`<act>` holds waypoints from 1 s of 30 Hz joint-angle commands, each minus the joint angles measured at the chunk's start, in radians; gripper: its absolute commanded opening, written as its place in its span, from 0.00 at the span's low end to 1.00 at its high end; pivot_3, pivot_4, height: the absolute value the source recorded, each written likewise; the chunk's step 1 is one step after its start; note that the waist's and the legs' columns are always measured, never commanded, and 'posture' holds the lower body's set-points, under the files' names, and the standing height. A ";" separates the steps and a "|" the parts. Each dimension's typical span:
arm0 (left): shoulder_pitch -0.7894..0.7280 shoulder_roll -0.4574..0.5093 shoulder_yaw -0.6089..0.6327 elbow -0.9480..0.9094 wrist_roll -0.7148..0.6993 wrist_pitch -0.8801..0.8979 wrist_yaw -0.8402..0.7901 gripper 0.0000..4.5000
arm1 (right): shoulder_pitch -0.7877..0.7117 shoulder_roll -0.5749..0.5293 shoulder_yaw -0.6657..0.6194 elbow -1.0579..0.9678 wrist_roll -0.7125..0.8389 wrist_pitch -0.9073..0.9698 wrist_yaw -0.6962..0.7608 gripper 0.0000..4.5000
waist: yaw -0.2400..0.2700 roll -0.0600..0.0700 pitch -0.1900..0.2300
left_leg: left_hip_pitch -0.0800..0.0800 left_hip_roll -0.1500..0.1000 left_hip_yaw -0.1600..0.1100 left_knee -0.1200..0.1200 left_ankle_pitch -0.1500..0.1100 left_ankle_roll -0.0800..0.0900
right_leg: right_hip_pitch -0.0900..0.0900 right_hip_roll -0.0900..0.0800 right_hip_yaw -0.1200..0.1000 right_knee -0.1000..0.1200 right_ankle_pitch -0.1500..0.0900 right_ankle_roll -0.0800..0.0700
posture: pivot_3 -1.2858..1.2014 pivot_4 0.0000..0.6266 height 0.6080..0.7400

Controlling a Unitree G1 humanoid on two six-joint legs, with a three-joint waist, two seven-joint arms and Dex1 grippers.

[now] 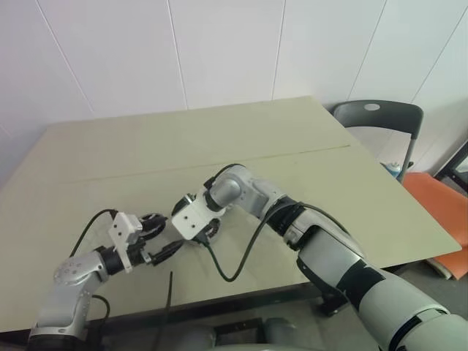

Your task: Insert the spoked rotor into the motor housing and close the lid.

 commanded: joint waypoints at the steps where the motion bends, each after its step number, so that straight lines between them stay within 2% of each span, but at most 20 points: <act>1: -0.011 0.006 0.014 -0.015 -0.002 -0.017 -0.002 1.00 | -0.033 0.012 -0.005 0.027 -0.021 0.005 -0.041 0.82 | 0.001 0.000 0.000 | 0.000 0.000 0.000 0.000 0.000 0.000 | 0.000 0.000 0.000 0.000 0.000 0.000 | 0.52 0.00 1.00; 16: -0.015 0.007 0.008 -0.012 -0.002 -0.015 -0.003 1.00 | -0.061 0.011 0.004 0.076 -0.071 -0.019 -0.099 0.82 | 0.001 0.000 0.000 | 0.000 0.000 0.000 0.000 0.000 0.000 | 0.000 0.000 0.000 0.000 0.000 0.000 | 0.52 0.00 1.00; 30: -0.015 0.005 0.008 0.015 0.004 -0.037 -0.013 1.00 | -0.035 -0.013 0.022 0.071 -0.096 0.032 -0.002 0.82 | 0.006 0.000 0.000 | 0.000 0.000 0.000 0.000 0.000 0.000 | 0.001 0.000 0.000 0.000 0.000 0.000 | 0.52 0.00 1.00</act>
